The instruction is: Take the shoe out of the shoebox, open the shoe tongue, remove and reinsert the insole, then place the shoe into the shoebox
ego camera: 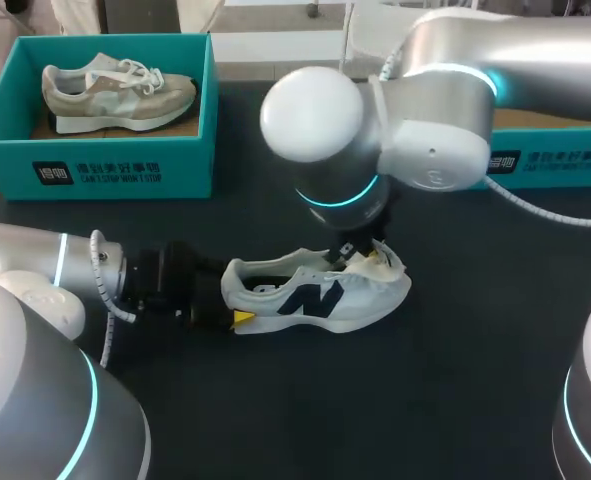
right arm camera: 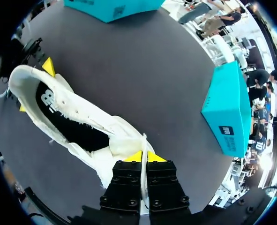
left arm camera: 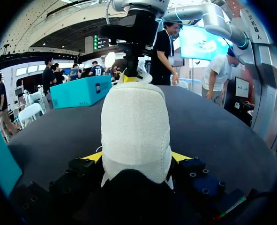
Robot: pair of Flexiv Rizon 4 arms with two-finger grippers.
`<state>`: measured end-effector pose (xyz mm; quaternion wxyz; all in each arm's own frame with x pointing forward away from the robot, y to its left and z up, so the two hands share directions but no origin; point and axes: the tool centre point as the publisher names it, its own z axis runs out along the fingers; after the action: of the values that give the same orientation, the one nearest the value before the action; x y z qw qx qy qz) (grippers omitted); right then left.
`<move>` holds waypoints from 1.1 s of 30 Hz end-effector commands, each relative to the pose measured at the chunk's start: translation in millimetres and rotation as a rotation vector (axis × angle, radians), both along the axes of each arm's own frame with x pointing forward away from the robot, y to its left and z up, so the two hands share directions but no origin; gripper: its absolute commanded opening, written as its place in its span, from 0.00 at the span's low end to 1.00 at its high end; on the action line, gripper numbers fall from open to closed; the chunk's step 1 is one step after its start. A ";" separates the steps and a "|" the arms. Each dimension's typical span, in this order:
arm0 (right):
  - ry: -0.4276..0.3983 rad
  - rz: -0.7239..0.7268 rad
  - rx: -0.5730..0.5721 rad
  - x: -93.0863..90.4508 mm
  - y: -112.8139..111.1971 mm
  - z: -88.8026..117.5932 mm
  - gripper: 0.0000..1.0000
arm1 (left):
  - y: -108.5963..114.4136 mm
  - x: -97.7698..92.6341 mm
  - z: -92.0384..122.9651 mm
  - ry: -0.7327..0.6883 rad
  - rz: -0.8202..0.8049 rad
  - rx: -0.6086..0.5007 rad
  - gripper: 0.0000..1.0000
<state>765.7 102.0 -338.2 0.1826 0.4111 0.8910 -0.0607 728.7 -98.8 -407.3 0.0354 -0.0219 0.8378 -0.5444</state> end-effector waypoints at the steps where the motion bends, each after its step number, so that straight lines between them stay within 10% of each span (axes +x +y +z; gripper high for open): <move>1: 0.022 0.023 0.035 -0.9 -16.2 -9.8 0.00 | 0.2 -1.8 -4.4 -0.001 0.002 0.000 0.00; 18: 0.001 0.108 -0.007 0.8 -25.2 -22.5 0.46 | 0.2 -1.8 -4.4 -0.001 0.002 0.000 0.00; 33: -0.194 0.107 0.022 20.3 -3.1 37.2 0.76 | 0.2 -1.8 -4.4 -0.001 0.002 0.000 0.00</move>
<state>793.4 99.3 -314.3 0.2607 0.3717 0.8910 -0.0052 728.5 -98.8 -407.9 0.0359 -0.0222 0.8381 -0.5439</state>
